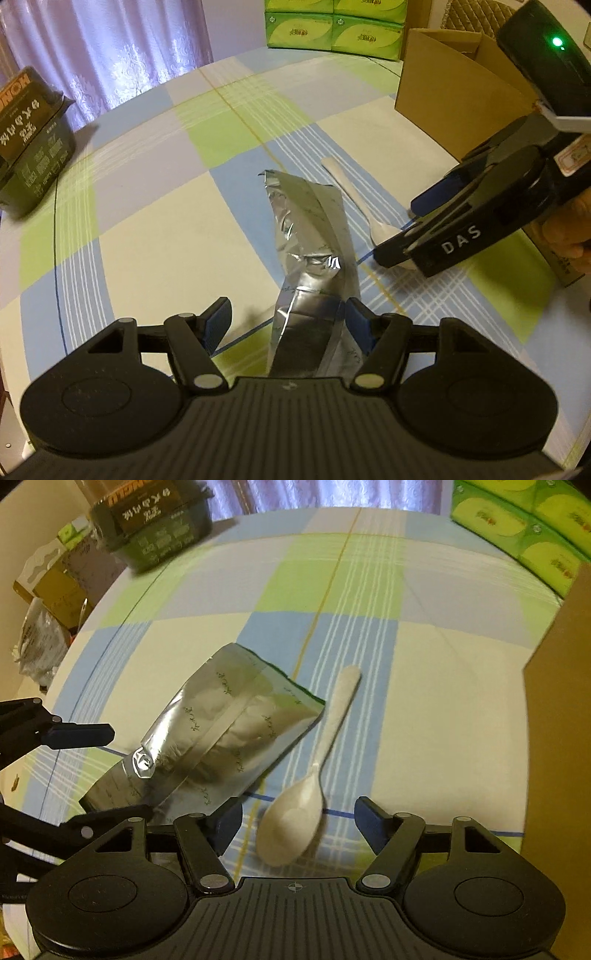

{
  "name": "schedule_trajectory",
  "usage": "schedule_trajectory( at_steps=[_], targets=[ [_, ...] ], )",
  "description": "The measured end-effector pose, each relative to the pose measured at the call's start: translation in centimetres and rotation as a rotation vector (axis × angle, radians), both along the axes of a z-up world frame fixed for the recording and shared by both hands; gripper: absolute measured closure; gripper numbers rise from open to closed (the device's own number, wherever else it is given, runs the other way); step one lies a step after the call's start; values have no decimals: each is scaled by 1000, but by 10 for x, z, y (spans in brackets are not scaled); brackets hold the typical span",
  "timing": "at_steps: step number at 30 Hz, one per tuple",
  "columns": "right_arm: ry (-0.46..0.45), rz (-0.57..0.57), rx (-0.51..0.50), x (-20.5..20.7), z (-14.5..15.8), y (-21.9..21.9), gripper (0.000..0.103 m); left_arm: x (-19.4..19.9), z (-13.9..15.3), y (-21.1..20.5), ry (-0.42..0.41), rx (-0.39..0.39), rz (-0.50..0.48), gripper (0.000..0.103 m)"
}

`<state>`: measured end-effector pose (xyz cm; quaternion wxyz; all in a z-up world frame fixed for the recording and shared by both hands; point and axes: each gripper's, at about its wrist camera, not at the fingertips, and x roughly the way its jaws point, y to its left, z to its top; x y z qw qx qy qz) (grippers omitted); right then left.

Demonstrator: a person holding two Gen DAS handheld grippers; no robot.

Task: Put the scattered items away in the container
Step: 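Grasp the silver foil pouch with the left gripper while the right grasps the white spoon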

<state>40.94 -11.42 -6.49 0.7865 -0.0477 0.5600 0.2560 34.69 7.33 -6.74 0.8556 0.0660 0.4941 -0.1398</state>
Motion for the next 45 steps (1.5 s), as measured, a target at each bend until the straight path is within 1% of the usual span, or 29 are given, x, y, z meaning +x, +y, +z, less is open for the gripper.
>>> schedule_trajectory(
  at_steps=[1, 3, 4, 6, 7, 11, 14, 19, 20, 21, 23, 25, 28, 31, 35, 40, 42, 45],
  targets=[
    [-2, 6, -13, -1, -1, 3, 29, 0, -1, 1, 4, -4, 0, 36],
    [1, 27, -43, -2, -5, 10, 44, 0, -2, 3, 9, -13, 2, 36],
    [-1, 32, -55, -3, -7, 12, 53, 0, -3, 4, 10, -16, 3, 36],
    [-19, 37, -73, -5, -8, 13, 55, 1, -3, 3, 10, -18, 4, 36],
    [-30, 43, -82, -7, -8, 13, 63, 2, -3, 3, 9, -21, 4, 36],
    [-60, 32, -80, -16, -4, 3, 67, 7, -1, -3, 6, -22, -1, 36],
    [-76, 17, -78, -30, -2, -8, 67, 18, -4, -10, 10, -14, -7, 36],
    [-68, -7, -62, -43, -1, -29, 67, 40, -13, -26, 57, -2, -22, 37],
    [-68, -8, -61, -45, -1, -30, 67, 44, -16, -29, 70, 8, -22, 40],
    [-67, -7, -61, -47, -1, -31, 67, 47, -19, -32, 85, 14, -25, 46],
    [-62, -3, -57, -50, -1, -35, 67, 50, -22, -34, 118, -5, -32, 60],
    [-58, 3, -48, -55, 0, -36, 67, 46, -20, -39, 119, 24, -42, 62],
    [-54, 19, -32, -68, 6, -40, 67, 29, -13, -45, 124, 58, -82, 66],
    [-49, 34, -5, -88, 13, -45, 67, -2, -6, -44, 125, 70, -115, 68],
    [-36, 48, 33, -124, 19, -50, 67, -59, 3, -47, 135, 47, -132, 70],
    [-29, 65, 42, -179, 19, -53, 67, -132, 9, -51, 156, 10, -130, 70],
    [-21, 81, 36, -200, 16, -53, 67, -154, 9, -52, 180, -13, -124, 71],
    [-29, 99, 10, -221, 11, -52, 67, -171, 9, -51, 206, -45, -107, 69]
  ],
)
